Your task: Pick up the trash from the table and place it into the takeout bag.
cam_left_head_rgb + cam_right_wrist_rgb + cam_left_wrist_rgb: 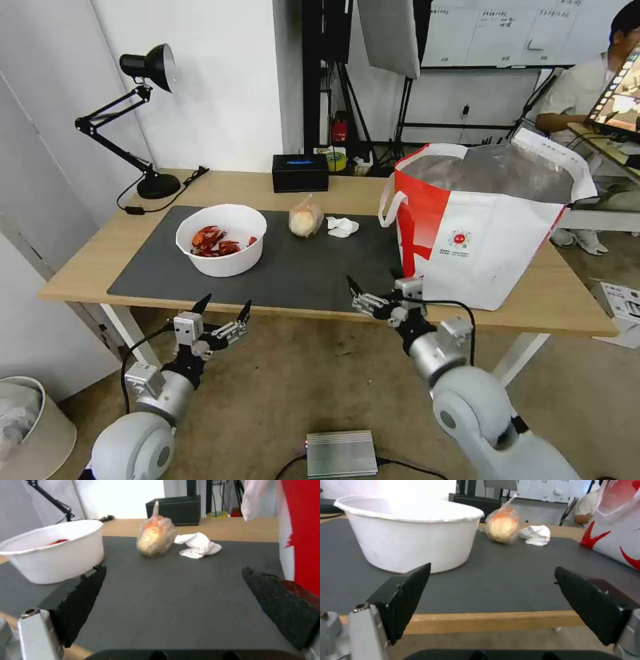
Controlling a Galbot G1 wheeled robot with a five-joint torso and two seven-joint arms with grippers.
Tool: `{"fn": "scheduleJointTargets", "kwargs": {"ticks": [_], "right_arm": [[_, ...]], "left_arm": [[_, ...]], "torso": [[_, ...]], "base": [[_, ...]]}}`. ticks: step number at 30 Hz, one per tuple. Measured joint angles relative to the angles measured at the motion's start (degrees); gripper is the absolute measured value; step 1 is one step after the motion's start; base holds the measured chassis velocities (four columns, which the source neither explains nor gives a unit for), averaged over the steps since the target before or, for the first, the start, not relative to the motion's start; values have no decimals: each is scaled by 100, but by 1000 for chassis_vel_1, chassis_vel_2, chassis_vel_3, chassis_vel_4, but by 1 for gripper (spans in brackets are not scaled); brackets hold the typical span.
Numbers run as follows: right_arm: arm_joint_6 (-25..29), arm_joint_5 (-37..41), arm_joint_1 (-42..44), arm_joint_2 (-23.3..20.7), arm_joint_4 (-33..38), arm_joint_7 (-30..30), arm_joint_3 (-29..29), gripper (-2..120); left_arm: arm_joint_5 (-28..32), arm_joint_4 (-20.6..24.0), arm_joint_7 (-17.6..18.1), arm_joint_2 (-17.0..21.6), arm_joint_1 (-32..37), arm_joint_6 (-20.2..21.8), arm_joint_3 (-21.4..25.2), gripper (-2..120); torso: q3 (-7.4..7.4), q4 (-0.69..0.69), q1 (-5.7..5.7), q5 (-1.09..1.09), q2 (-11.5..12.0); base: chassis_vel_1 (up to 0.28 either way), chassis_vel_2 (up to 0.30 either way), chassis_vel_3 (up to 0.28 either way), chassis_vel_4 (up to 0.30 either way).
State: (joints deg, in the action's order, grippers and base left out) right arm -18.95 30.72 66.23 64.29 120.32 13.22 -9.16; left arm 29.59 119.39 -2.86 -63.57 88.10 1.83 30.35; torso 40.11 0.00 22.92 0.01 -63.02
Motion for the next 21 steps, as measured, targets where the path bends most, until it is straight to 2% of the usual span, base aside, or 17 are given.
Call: {"fn": "scheduleJointTargets", "kwargs": {"ticks": [8, 11, 21], "right_arm": [[-622, 306, -929, 142, -414, 680, 327, 100], [-1077, 383, -1276, 259, -573, 1118, 464, 100], [-1591, 733, -1962, 419, -966, 1621, 763, 100]], "left_arm": [[-16, 19, 4, -1, 62, 25, 54, 100], [-45, 11, 4, -13, 58, 34, 60, 100], [-83, -63, 3, -34, 47, 38, 24, 100]], "torso": [[0, 0, 0, -1, 0], [0, 0, 0, -1, 0], [0, 0, 0, -1, 0]], "base": [[0, 0, 0, 0], [0, 0, 0, 0], [0, 0, 0, 0]]}}
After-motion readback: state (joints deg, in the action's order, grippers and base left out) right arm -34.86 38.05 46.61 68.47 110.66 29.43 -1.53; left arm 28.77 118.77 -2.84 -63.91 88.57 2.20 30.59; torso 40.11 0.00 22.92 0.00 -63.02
